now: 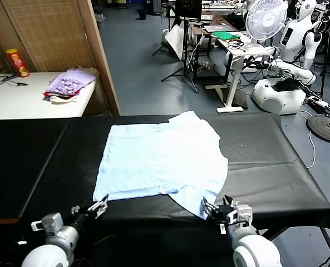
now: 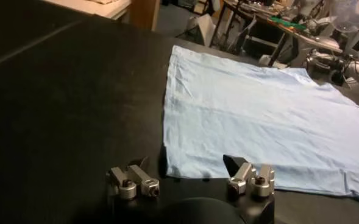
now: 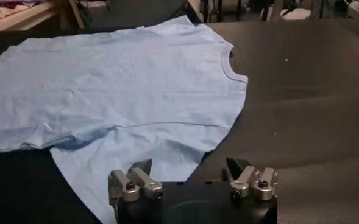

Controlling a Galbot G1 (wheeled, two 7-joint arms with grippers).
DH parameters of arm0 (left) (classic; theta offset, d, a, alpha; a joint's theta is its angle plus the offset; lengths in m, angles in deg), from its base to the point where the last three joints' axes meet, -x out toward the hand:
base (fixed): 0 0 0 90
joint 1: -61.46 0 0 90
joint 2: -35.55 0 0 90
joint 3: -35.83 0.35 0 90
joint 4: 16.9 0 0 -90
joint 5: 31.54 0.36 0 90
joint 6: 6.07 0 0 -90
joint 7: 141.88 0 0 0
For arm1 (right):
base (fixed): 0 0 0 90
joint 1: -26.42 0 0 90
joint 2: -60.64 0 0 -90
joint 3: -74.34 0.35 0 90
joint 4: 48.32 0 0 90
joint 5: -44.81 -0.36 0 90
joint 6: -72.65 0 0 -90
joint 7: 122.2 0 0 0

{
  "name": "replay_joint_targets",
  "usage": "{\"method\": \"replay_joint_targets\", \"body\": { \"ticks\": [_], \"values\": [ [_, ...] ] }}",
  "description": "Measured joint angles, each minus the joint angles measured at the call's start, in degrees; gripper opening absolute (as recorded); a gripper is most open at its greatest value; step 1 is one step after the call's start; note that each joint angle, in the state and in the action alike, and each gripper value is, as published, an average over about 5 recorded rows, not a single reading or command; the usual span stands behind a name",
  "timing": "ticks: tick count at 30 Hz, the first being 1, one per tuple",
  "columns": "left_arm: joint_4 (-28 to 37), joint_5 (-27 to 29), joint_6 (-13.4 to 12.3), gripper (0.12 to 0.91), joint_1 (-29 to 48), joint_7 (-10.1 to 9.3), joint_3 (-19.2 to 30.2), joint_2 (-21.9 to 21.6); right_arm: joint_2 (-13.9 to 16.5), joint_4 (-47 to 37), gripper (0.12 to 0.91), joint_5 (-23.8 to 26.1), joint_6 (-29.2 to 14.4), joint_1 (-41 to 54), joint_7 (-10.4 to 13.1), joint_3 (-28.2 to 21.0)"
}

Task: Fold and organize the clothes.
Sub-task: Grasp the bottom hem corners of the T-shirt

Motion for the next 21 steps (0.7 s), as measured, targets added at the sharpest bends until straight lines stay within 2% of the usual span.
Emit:
{"method": "replay_joint_targets", "body": {
  "ticks": [2,6,8,11,17,19,21],
  "values": [
    [0.15,0.07,-0.19,0.798,0.0,0.12,0.0,-0.03,-0.08,-0.22,0.592,0.19,-0.03,0.02,-0.06,-0.09],
    [0.75,0.55,-0.53,0.767,0.09,0.42,0.02,-0.13,-0.35,-0.84,0.376,0.88,-0.1,-0.06,-0.37,-0.5],
    [1.06,0.98,-0.6,0.692,0.07,0.64,0.01,-0.16,-0.48,-0.98,0.26,1.38,-0.11,-0.17,-0.56,-0.68],
    [1.36,1.57,-0.86,0.529,-0.18,1.07,0.04,-0.17,-0.59,-0.82,0.144,1.9,-0.12,-0.47,-0.59,-0.82],
    [0.9,2.05,-1.42,0.198,-1.12,2.37,0.47,-0.1,-0.23,1.52,0.122,1.95,0.02,-2.39,0.35,0.05],
    [0.34,2.07,-1.52,0.139,-1.46,2.58,0.6,0.02,0.08,3.01,0.122,1.93,0.12,-3.6,0.57,0.64],
    [-0.42,2.22,-1.57,0.127,-1.95,2.5,0.58,0.11,0.38,4.82,0.122,1.9,0.17,-5.0,0.66,1.22]
  ]
}}
